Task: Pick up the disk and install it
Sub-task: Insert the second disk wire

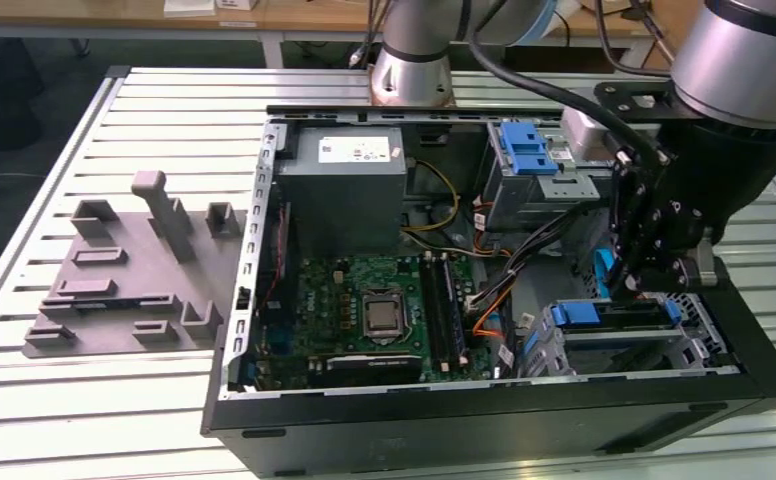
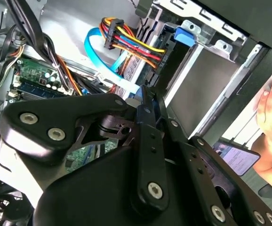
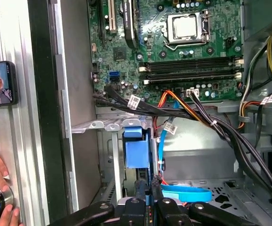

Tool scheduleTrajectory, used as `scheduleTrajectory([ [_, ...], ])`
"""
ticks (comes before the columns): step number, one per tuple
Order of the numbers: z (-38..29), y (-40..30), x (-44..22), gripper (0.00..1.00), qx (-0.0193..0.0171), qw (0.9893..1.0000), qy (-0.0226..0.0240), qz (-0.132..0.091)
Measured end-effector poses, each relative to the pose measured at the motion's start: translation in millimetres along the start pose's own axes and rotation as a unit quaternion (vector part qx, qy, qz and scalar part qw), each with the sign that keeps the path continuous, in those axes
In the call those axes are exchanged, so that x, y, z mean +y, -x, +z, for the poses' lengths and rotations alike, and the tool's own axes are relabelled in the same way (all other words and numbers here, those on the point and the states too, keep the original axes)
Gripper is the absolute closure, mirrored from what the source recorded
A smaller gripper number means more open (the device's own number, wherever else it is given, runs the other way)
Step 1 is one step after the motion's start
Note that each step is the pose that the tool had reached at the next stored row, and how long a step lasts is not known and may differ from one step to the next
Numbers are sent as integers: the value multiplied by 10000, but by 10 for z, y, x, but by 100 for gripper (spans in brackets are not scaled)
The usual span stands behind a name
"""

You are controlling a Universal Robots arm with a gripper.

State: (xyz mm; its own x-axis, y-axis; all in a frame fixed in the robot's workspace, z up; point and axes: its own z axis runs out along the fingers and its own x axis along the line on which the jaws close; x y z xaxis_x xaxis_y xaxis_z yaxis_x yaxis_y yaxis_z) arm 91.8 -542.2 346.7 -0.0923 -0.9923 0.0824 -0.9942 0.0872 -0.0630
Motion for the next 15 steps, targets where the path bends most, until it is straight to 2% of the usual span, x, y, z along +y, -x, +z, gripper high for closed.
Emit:
scheduleTrajectory([
  [7,59,6,-56,84,1,10000,14,-1],
  [15,110,0,-69,84,2,10000,17,-1],
])
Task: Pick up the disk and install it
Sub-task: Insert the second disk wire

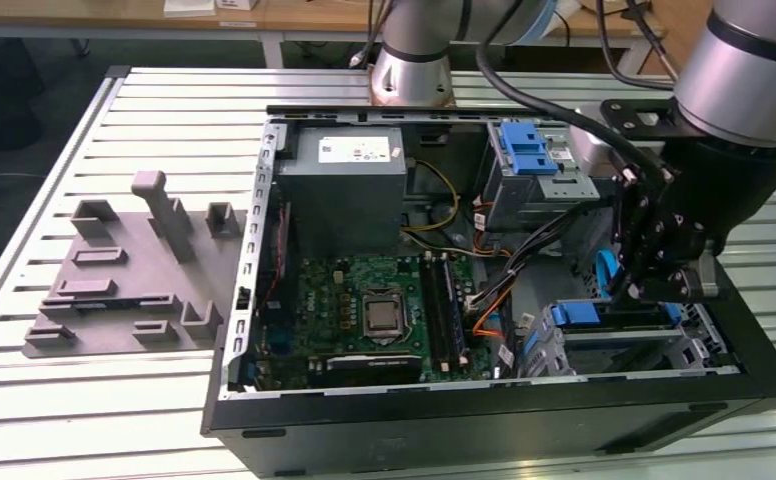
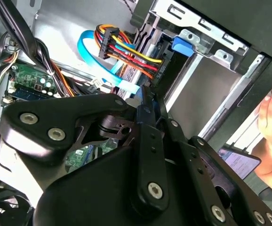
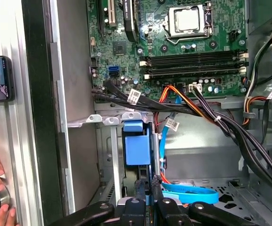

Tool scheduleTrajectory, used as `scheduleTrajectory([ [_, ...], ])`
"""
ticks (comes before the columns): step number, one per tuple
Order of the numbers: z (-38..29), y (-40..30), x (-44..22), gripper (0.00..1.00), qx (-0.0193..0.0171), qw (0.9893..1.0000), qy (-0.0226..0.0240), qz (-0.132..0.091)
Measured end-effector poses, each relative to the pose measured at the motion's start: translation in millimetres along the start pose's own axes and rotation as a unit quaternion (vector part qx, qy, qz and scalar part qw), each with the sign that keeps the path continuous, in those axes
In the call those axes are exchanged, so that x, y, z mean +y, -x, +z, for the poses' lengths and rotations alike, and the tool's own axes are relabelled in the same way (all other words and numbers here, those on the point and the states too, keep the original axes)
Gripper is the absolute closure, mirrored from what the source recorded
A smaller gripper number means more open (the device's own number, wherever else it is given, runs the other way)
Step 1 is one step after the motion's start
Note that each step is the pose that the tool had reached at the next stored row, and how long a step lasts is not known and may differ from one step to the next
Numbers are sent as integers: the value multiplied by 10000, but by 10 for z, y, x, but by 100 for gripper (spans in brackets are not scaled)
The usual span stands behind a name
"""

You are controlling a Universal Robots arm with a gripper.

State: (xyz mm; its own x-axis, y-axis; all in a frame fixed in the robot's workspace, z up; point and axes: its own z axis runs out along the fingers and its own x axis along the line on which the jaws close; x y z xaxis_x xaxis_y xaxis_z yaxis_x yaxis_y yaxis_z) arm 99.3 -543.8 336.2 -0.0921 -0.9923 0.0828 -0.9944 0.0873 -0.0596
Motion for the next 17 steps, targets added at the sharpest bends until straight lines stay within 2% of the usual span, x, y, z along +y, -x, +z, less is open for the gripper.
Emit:
scheduleTrajectory([
  [17,44,5,-17,84,1,10000,9,3],
])
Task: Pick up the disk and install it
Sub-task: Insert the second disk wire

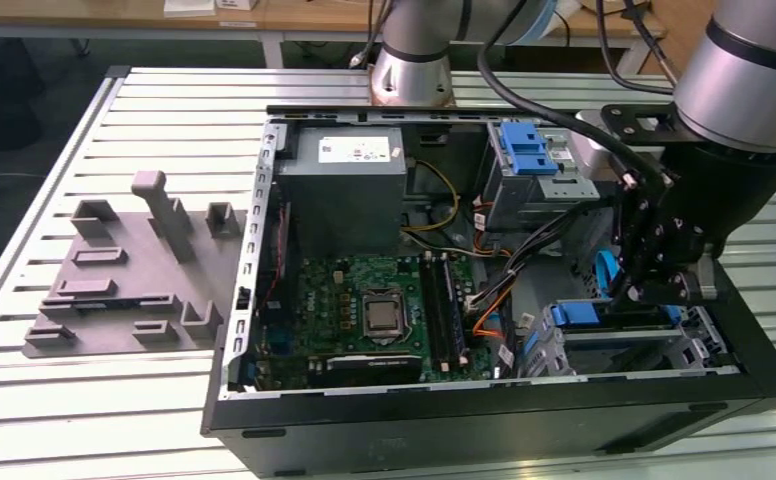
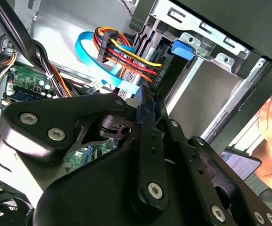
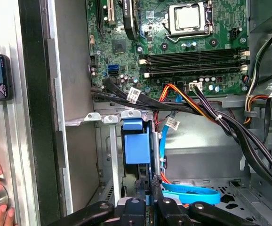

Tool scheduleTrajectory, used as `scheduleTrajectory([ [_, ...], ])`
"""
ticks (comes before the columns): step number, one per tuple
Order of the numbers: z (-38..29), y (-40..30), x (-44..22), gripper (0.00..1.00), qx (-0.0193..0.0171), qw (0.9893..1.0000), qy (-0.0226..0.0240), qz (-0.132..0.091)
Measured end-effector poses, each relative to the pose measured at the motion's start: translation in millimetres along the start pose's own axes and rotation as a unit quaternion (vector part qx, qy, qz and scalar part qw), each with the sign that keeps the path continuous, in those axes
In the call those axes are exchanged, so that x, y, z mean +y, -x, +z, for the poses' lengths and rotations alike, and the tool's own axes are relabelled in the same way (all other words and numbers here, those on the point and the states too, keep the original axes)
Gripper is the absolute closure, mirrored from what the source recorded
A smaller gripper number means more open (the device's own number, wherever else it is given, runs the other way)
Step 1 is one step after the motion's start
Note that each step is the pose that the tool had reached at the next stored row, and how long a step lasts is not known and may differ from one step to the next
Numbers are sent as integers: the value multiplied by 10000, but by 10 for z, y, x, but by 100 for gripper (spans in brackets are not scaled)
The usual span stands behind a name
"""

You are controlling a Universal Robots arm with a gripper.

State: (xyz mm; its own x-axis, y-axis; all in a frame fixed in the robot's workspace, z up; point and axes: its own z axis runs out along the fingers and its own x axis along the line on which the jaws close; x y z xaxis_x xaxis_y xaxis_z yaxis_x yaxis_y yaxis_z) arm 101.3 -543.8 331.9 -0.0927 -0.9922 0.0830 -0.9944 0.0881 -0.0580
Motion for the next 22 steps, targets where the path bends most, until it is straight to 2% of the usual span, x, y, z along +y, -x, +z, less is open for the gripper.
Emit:
scheduleTrajectory([
  [8,14,1,1,84,-3,10000,1,0],
  [16,-24,-2,-1,84,-20,10000,3,1],
  [18,-25,-3,-2,84,-48,10000,6,2],
  [20,-21,-6,-1,84,-119,9999,13,6],
  [22,-20,-10,-2,84,-147,9999,15,8],
])
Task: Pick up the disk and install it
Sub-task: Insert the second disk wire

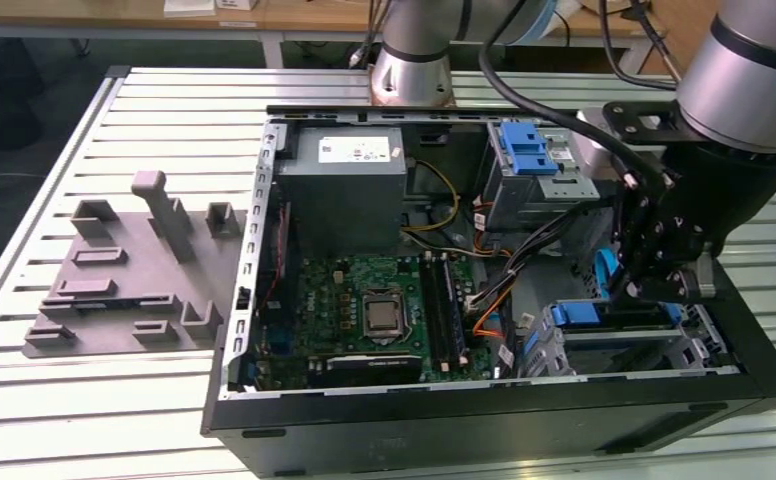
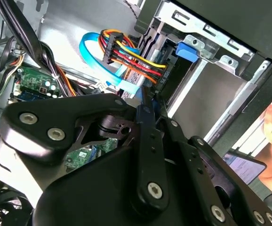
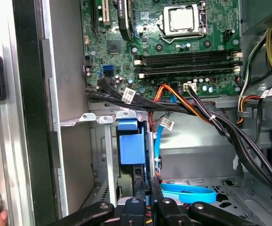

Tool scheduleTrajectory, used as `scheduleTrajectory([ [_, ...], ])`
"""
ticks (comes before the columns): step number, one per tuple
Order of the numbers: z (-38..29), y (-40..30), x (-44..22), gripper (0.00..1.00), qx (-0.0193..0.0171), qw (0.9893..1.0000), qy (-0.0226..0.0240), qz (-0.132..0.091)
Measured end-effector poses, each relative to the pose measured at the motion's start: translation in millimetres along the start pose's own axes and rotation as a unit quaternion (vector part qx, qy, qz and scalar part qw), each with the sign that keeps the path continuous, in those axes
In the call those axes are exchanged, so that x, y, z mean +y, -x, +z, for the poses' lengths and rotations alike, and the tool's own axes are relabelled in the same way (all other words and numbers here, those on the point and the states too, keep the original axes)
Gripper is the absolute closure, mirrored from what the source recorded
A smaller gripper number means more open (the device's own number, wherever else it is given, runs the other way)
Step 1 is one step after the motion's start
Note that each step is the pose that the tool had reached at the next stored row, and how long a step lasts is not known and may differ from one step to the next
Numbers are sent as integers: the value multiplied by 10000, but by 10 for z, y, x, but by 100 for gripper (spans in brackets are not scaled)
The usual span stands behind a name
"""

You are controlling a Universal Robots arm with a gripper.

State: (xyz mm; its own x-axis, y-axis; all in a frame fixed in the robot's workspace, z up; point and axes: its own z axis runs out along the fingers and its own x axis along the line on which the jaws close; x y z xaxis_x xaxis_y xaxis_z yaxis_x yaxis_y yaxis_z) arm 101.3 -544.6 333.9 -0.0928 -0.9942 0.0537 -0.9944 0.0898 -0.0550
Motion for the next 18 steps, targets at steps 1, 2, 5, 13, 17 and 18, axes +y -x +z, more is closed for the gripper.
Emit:
scheduleTrajectory([
  [1,1,-3,0,84,-6,10000,1,0],
  [2,1,-7,-1,84,-7,10000,1,0],
  [5,3,-17,-2,84,-8,10000,1,0],
  [13,18,-24,-4,84,-11,10000,1,0],
  [17,32,-26,-5,84,-13,10000,2,1],
  [18,36,-27,-5,84,-14,10000,2,0],
])
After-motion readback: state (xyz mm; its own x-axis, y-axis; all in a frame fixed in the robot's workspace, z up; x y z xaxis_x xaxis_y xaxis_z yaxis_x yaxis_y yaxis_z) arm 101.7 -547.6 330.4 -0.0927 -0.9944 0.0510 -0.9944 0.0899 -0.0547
